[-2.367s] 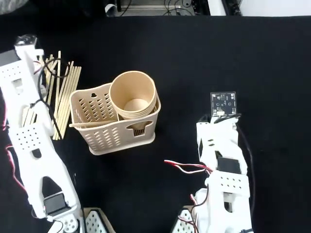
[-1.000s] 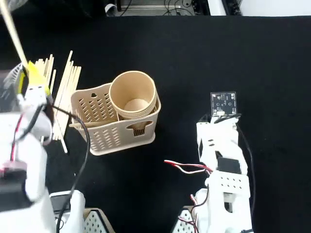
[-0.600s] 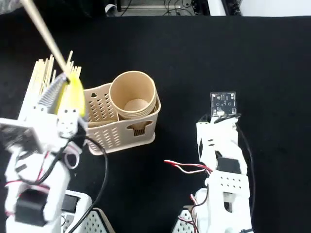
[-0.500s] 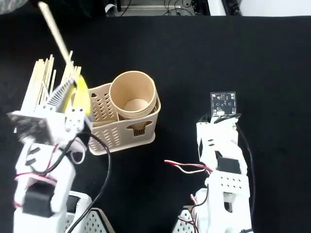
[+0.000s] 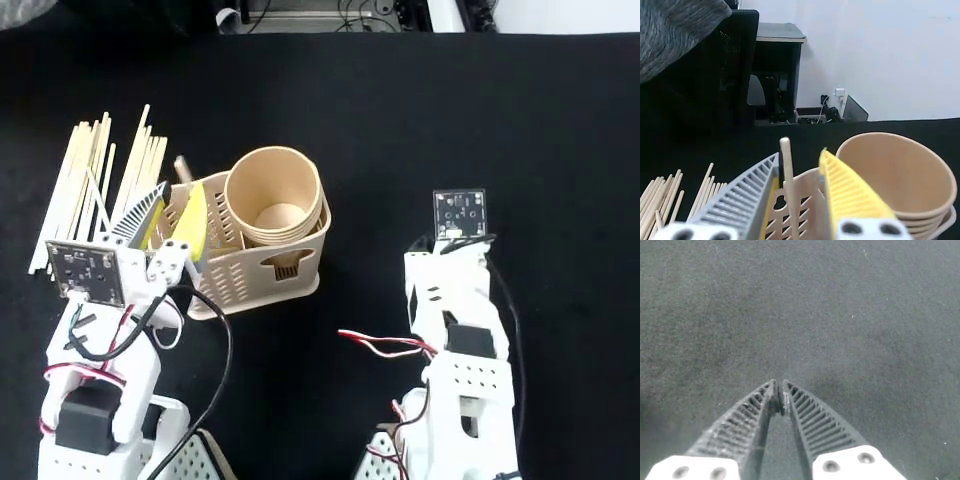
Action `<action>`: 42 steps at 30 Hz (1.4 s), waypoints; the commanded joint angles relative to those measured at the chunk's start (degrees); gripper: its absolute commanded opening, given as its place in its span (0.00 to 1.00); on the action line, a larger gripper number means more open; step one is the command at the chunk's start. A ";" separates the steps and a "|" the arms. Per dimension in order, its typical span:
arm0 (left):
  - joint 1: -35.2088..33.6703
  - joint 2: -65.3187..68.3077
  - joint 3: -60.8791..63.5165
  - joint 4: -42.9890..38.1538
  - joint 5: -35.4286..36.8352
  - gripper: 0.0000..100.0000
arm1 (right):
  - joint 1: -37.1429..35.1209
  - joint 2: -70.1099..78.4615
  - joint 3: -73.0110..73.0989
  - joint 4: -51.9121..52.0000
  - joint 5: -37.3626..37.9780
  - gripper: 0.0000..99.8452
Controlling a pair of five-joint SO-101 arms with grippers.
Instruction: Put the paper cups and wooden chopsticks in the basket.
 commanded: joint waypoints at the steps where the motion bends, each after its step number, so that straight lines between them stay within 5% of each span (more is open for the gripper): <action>1: 0.31 -0.35 -2.68 0.18 2.81 0.18 | -0.79 0.31 -0.22 -1.14 0.26 0.01; 4: -2.51 -0.09 -6.90 1.58 2.90 0.18 | -0.79 0.31 -0.13 -1.14 0.26 0.01; 8: -15.60 2.02 -16.22 5.89 2.90 0.19 | -0.79 0.31 -0.13 -1.14 0.26 0.01; 11: -27.56 11.16 -23.34 9.05 3.25 0.19 | -0.79 0.31 -0.13 -1.14 0.26 0.01; 15: -34.24 29.36 -32.48 12.66 2.81 0.19 | -0.79 0.31 -0.13 -1.14 0.26 0.01; 27: -35.91 72.70 -53.23 20.84 -8.53 0.19 | -0.79 0.31 -0.13 -1.14 0.26 0.01; 42: -35.82 111.03 -72.40 21.01 -8.53 0.19 | -0.79 0.31 -0.13 -1.14 0.26 0.01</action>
